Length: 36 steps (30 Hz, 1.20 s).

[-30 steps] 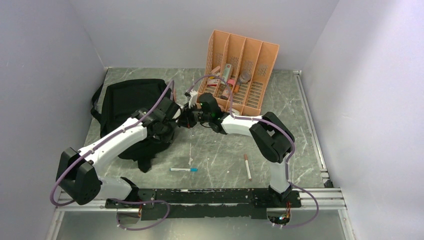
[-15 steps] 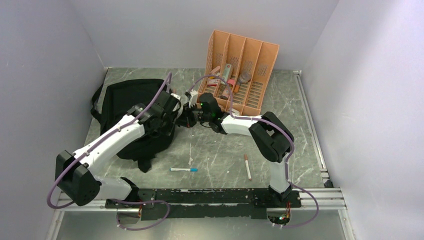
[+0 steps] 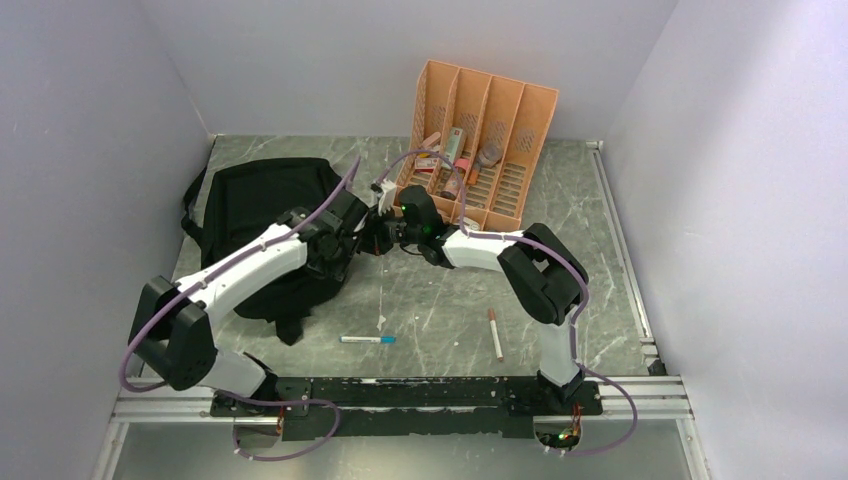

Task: Pack the student bag
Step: Zip the student bag at the center of the board.

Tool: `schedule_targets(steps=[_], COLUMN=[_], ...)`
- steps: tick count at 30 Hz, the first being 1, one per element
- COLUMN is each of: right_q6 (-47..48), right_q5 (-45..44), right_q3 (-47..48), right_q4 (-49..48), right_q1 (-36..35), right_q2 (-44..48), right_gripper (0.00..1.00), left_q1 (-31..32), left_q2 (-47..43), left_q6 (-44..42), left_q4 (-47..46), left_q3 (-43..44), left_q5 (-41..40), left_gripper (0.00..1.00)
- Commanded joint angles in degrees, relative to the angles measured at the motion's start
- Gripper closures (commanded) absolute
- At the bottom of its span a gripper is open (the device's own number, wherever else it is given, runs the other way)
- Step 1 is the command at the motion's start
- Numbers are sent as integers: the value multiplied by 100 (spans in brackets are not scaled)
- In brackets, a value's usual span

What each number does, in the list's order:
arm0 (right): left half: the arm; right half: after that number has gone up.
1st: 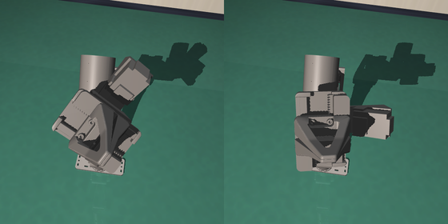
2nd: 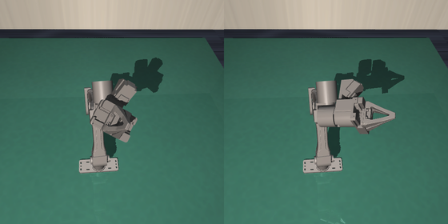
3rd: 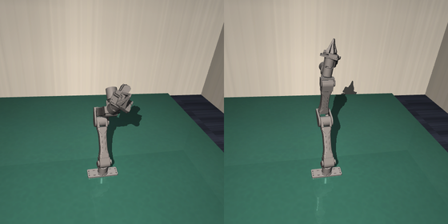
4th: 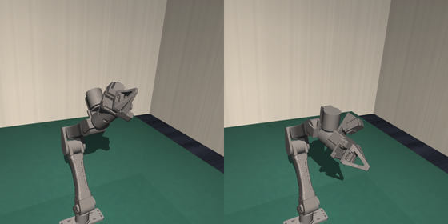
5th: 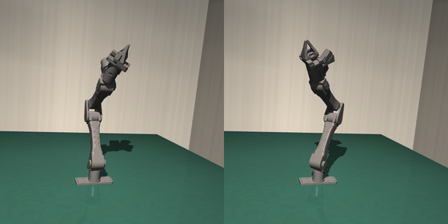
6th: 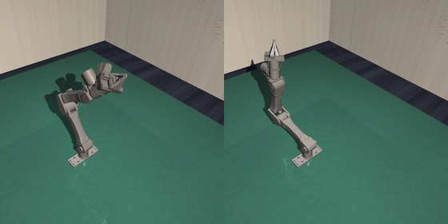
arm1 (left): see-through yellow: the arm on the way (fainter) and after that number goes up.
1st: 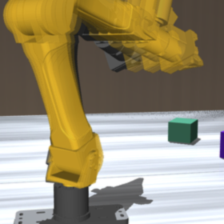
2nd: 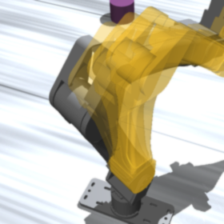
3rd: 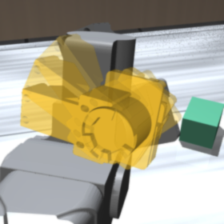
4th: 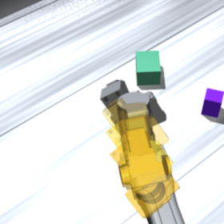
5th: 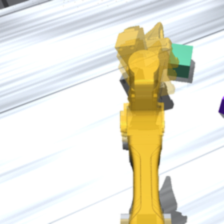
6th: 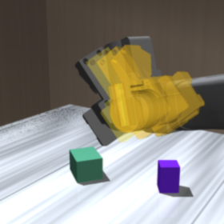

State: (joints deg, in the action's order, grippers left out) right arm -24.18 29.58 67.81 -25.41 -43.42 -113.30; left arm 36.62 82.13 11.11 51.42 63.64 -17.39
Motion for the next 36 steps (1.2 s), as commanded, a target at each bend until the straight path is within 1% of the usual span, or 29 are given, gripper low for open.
schedule_targets(steps=[1,6,12,15,21,25,29,32,36], right_q6=[-16,-50,-144,-170,-161,-310,-507,-544,-565], right_q5=[-43,-123,-5,34,-20,-48,47,98,164], right_q3=[-72,-99,-70,-50,-49,-58,-122,-121,-132], right_q4=[-211,-221,-284,-306,-278,-335,-516,-543,-591], right_q1=[113,146,161,163,189,240,331,354,361], right_q2=[-105,-82,-152,-187,-189,-259,-338,-369,-382], right_gripper=[100,100,100,100,100,100,100,100,100], left_q1=[47,46,41,47,54,56,54,53,43], left_q2=[274,462,503,523,426,191,-158,-465,-442], left_q6=[-4,-25,53,74,40,60,80,29,-12], left_q4=[101,108,210,132,-134,-207,-264,-418,-365], left_q3=[-9,23,270,264,24,-118,-115,-117,-122], left_q5=[-94,-84,-985,-1190,-942,-808,-809,-853,-1056], left_gripper=[53,55,55,55,54,57,57,55,54])
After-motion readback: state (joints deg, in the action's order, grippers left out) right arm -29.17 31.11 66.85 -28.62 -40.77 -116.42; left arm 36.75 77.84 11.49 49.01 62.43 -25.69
